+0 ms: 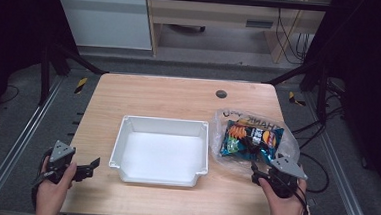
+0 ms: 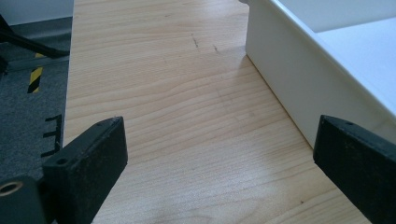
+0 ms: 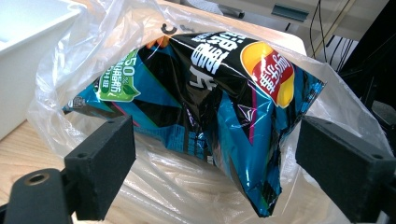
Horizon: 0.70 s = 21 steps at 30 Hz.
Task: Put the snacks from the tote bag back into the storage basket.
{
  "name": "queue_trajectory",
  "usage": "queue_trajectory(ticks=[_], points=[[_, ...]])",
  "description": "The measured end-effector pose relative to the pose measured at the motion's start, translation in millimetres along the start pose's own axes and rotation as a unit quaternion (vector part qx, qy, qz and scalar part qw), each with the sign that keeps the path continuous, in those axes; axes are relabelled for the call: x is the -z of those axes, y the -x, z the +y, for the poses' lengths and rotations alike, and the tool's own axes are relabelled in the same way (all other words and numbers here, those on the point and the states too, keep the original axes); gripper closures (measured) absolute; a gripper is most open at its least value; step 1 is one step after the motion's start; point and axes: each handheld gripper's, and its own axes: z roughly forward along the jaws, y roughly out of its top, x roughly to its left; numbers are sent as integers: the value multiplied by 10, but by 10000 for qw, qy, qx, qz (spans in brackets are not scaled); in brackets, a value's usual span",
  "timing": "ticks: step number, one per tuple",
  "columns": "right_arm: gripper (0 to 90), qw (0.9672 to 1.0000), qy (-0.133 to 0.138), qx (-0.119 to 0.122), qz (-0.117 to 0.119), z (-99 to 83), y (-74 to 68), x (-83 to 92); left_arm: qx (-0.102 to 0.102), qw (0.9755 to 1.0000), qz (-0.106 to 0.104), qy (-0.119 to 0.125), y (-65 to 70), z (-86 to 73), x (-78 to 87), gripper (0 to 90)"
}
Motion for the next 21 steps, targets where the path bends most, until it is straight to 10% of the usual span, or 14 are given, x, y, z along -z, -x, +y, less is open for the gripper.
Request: queue_trajectory(ticks=[21], points=[[80, 9991, -268, 289, 162, 104, 7, 2, 5, 9999, -72, 122, 27, -4, 19, 25]])
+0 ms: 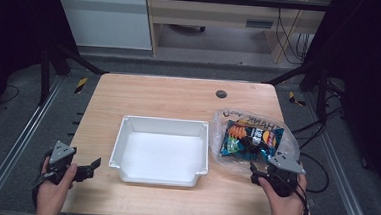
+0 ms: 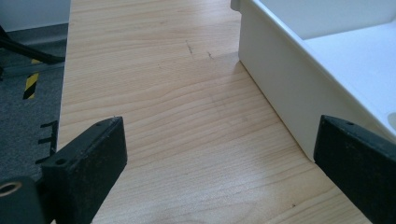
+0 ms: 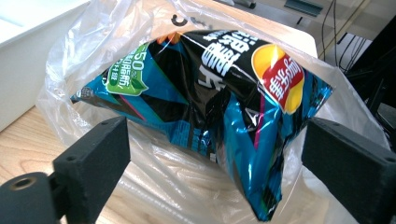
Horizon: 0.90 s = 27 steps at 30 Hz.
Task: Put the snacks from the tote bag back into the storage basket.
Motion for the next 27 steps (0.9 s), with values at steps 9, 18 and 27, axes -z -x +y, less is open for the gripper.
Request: queue_trajectory(ticks=[9, 18, 27], points=[[48, 9970, -375, 361, 568, 168, 64, -94, 30, 10000, 13, 37, -9, 1, 12, 23], [48, 9898, -767, 909, 782, 341, 95, -201, 22, 10000, -7, 37, 13, 1, 6, 20], [51, 9854, -956, 1070, 914, 508, 272, -274, 1, 10000, -2, 19, 14, 4, 9, 20]])
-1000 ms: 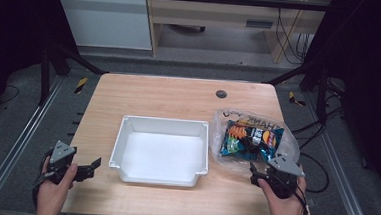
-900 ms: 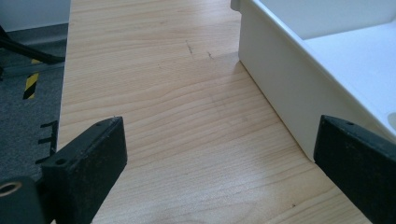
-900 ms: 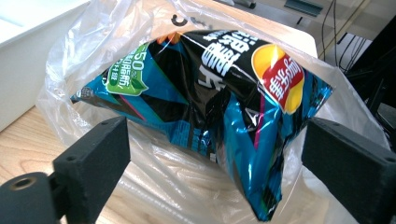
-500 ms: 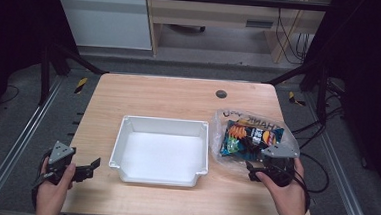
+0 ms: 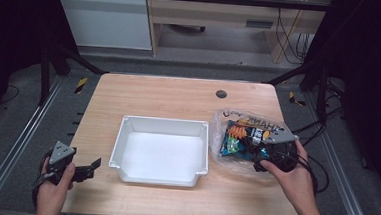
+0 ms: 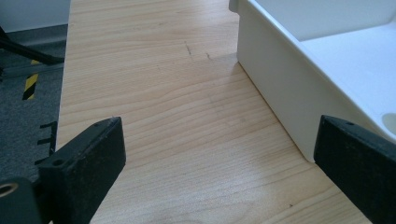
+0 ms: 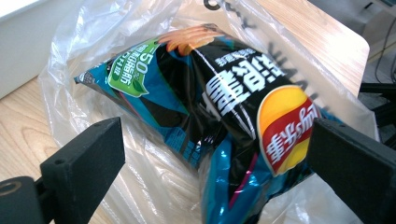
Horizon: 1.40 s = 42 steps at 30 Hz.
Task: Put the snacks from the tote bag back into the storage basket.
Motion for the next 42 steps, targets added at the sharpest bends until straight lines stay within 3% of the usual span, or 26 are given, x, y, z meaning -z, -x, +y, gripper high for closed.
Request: queue_trajectory(ticks=[11, 19, 23, 29, 36, 42], points=[[55, 9990, -268, 345, 55, 171, 127, 26, 85, 9999, 73, 32, -30, -8, 7, 20], [59, 9978, -340, 420, 379, 397, 218, 50, 51, 10000, 62, -9, -24, -6, 6, 20], [75, 9970, -371, 582, 357, 480, 245, 45, 70, 10000, 67, 22, -22, -10, 5, 20], [74, 9956, -399, 682, 503, 589, 275, 17, 28, 10000, 56, 10, -14, -7, -2, 20], [77, 9955, -466, 564, 610, 623, 296, -56, 8, 10000, 46, 9, -18, -3, 3, 19], [78, 9931, -542, 734, 734, 661, 279, -89, -2, 10000, 44, 24, -13, 0, 7, 20]])
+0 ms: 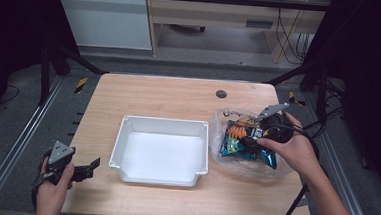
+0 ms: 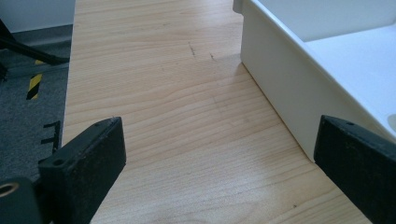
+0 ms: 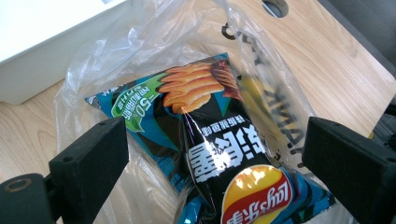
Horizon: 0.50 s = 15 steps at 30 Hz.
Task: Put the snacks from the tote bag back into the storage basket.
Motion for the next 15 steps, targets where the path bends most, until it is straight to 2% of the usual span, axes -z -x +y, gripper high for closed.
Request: queue_trajectory(ticks=[15], points=[[75, 9995, -136, 223, 163, 56, 33, -154, 7, 10000, -13, -7, 1, 2, -6, 21]])
